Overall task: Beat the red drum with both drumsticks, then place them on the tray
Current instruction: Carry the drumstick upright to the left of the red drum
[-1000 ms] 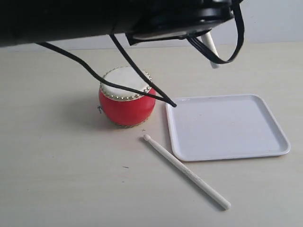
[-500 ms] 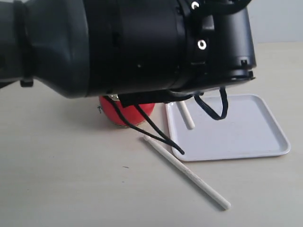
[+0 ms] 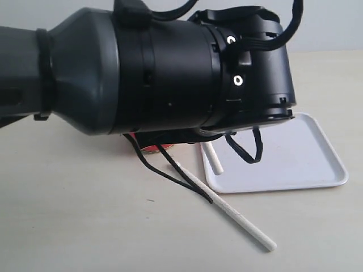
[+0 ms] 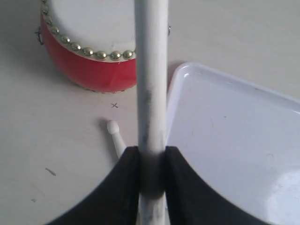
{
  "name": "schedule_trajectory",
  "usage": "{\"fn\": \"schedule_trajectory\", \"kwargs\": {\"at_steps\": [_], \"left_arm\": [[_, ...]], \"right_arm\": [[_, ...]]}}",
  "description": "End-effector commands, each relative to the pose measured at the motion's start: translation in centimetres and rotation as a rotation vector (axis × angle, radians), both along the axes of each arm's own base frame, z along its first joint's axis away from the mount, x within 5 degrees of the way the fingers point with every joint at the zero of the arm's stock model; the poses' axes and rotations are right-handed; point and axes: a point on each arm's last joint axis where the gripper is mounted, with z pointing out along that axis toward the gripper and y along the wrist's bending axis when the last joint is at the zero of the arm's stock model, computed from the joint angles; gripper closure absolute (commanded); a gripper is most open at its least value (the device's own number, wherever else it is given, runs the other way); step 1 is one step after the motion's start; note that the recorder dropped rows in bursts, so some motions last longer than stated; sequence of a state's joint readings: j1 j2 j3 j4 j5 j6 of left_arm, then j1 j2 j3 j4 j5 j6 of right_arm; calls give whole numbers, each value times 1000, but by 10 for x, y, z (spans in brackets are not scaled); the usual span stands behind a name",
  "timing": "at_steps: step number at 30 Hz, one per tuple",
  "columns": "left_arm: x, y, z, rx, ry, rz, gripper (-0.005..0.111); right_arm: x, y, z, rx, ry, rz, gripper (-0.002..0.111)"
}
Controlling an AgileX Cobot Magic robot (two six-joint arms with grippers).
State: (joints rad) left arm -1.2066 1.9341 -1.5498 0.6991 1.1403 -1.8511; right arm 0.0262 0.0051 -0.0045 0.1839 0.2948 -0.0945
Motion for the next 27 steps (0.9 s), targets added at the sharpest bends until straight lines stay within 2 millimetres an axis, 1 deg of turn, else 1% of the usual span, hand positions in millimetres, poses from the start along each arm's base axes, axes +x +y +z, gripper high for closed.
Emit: {"fn": "schedule_trajectory", "kwargs": {"at_steps": [1, 9, 17, 19, 23, 27], "left_arm": [[0, 1, 0, -2, 2, 11, 107], [0, -5, 1, -58, -5, -33, 107], [1, -6, 2, -34, -19, -76, 107], [2, -7, 3, 10, -39, -150, 107], [3, -12, 4, 140, -74, -388, 107], [3, -13, 4, 264, -84, -543, 107]], "right_arm": [[0, 0, -1, -8, -7, -1, 108], [0, 0, -1, -8, -7, -1, 108], [0, 0, -1, -8, -7, -1, 108], [0, 0, -1, -8, -7, -1, 108], [0, 0, -1, -8, -7, -1, 108], [0, 0, -1, -8, -7, -1, 108]]}}
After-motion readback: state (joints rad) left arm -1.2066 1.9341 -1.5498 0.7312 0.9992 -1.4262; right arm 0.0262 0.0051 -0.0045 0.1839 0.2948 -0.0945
